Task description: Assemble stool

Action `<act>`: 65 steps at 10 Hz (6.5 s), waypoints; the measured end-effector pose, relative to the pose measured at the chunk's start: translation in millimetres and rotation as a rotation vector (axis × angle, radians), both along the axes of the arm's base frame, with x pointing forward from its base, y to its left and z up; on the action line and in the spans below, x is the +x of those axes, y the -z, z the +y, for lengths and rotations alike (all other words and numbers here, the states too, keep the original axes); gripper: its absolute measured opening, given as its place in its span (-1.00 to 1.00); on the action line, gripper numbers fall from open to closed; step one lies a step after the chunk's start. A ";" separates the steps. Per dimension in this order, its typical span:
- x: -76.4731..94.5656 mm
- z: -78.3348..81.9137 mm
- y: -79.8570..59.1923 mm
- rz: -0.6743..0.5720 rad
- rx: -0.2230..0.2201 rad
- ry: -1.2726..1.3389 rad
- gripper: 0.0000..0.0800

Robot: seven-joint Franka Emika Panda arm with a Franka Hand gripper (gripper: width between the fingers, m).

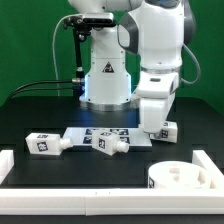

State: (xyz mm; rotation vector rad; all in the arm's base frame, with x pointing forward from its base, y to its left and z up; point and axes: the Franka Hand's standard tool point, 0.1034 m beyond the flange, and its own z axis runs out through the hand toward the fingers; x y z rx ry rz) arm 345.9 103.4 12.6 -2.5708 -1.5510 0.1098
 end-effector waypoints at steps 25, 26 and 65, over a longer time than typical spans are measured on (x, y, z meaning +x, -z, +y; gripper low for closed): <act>49.6 16.4 -29.4 0.854 -0.409 0.983 0.62; 49.3 15.6 -28.9 0.919 -0.437 0.960 0.62; 197.8 -13.3 -112.2 0.015 0.044 1.032 -0.19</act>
Offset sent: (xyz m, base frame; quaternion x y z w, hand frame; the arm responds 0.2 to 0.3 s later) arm 0.0000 0.0000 0.0000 0.0000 0.0000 0.1938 0.9810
